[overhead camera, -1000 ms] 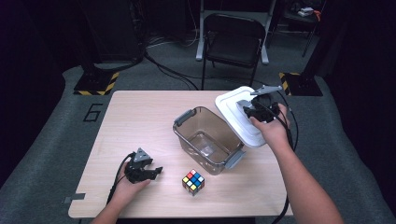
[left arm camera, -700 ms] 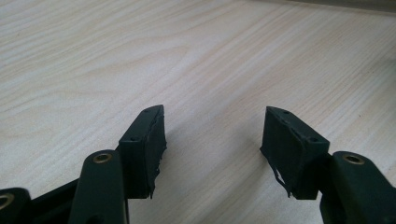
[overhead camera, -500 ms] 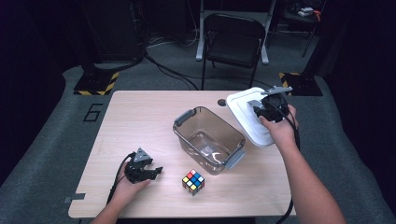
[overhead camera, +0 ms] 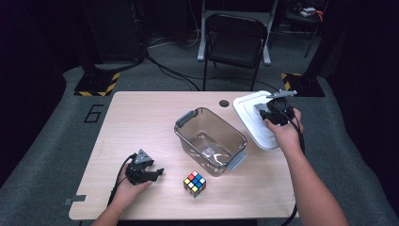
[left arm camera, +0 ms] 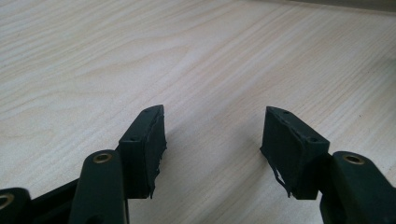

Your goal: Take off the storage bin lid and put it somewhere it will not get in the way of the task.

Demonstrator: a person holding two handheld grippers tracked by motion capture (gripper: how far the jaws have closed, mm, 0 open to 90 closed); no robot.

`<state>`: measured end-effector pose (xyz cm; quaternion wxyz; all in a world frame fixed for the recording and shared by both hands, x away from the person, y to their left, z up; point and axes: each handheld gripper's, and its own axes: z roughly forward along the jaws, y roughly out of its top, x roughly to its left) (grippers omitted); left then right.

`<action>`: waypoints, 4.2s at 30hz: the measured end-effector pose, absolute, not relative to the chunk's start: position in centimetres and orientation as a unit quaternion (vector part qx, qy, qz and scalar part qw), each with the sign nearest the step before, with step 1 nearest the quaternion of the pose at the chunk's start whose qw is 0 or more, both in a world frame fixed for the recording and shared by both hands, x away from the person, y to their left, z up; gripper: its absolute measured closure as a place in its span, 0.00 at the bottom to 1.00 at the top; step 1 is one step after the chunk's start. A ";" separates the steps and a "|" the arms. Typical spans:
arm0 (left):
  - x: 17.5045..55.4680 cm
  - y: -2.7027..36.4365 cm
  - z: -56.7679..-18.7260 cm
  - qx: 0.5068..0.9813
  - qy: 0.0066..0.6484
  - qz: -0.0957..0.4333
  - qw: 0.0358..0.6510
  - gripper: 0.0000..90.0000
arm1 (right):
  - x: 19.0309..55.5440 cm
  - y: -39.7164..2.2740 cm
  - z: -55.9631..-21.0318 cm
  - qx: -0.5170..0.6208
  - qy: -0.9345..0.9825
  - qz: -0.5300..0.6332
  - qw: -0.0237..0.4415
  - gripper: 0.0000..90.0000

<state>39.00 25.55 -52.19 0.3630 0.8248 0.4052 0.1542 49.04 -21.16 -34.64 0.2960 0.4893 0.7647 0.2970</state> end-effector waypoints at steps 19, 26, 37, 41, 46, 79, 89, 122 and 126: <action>39.0 25.5 -52.2 0.826 0.403 0.158 0.361 0.44 | 48.7 -22.4 -37.8 0.509 0.759 0.289 0.286 0.74; 39.0 25.5 -52.2 0.826 0.403 0.158 0.361 0.44 | 48.4 -22.5 -39.3 0.519 0.755 0.285 0.282 0.74; 39.0 25.5 -52.2 0.827 0.403 0.157 0.360 0.44 | 48.3 -22.4 -41.5 0.518 0.760 0.277 0.278 0.74; 39.0 25.5 -52.2 0.826 0.403 0.158 0.361 0.44 | 48.3 -22.3 -42.1 0.521 0.758 0.276 0.279 0.74; 39.0 25.5 -52.2 0.827 0.402 0.158 0.361 0.44 | 48.1 -22.3 -42.9 0.521 0.760 0.275 0.273 0.74; 39.0 25.5 -52.2 0.824 0.406 0.156 0.364 0.44 | 48.5 -21.5 -46.9 0.531 0.768 0.252 0.255 0.74; 39.0 25.5 -52.2 0.825 0.403 0.158 0.362 0.44 | 48.4 -21.7 -47.7 0.541 0.765 0.249 0.247 0.74; 39.1 25.6 -52.2 0.823 0.406 0.154 0.366 0.44 | 44.9 -21.9 -45.4 0.521 0.766 0.281 0.249 0.58; 39.3 25.6 -52.2 0.823 0.407 0.154 0.365 0.45 | 44.3 -22.1 -45.3 0.523 0.762 0.288 0.250 0.58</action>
